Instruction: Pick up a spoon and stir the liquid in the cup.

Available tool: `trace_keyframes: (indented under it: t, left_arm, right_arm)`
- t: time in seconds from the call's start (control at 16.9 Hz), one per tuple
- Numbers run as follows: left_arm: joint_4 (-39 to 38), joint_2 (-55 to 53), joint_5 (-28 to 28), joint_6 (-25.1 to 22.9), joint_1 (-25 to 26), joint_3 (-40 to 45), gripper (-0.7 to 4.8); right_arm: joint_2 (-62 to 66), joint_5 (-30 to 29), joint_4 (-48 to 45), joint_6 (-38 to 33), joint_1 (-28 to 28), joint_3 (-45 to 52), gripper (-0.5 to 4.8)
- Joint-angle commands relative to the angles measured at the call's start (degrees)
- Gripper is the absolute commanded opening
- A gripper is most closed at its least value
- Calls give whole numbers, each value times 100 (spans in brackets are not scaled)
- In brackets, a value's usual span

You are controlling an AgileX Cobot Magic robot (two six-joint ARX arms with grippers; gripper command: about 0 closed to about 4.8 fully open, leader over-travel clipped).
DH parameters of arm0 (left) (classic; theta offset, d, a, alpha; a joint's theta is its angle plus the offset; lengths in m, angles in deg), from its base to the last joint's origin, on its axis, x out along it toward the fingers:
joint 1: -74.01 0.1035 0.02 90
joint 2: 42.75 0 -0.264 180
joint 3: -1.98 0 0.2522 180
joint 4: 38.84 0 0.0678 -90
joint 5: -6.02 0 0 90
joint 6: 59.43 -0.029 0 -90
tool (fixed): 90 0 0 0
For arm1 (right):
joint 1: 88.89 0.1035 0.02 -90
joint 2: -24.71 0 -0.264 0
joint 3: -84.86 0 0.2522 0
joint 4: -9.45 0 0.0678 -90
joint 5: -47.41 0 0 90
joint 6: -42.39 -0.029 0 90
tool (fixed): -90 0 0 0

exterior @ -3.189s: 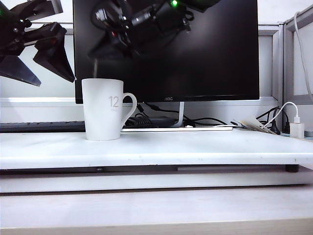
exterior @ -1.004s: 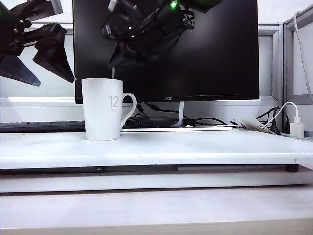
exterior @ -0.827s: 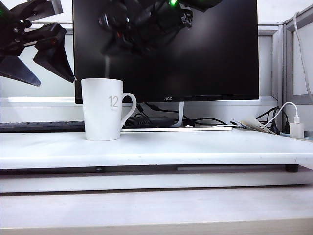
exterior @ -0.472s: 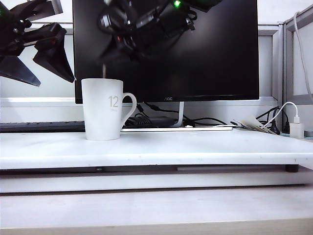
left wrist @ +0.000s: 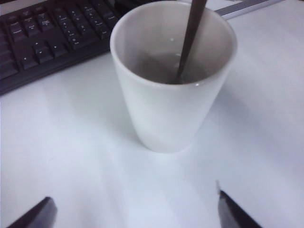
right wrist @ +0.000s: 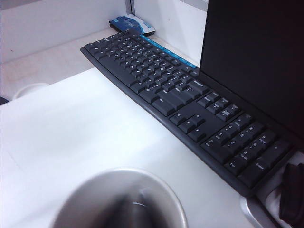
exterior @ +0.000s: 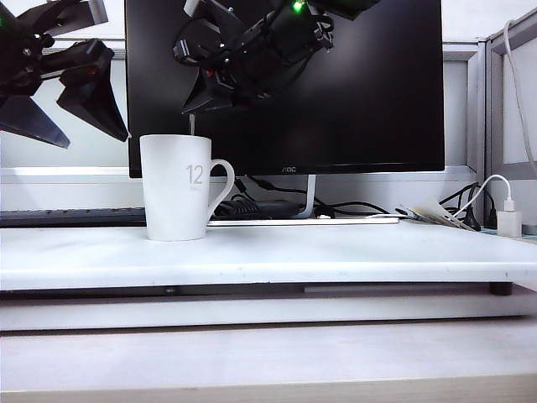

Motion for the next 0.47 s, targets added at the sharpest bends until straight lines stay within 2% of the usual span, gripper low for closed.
trace_keyframes:
  t: [0.06, 0.3, 0.47]
  left_arm:
    - [210, 31, 0, -17, 9, -20, 479]
    - [428, 433, -2, 22, 9, -24, 479]
    - [898, 1405, 0, 17, 9, -42, 479]
  right_arm:
    - [-94, -138, -348, 13, 17, -13, 479]
    - [-573, -68, -448, 15, 20, -13, 479]
    - [-1534, 275, -385, 15, 17, -13, 479]
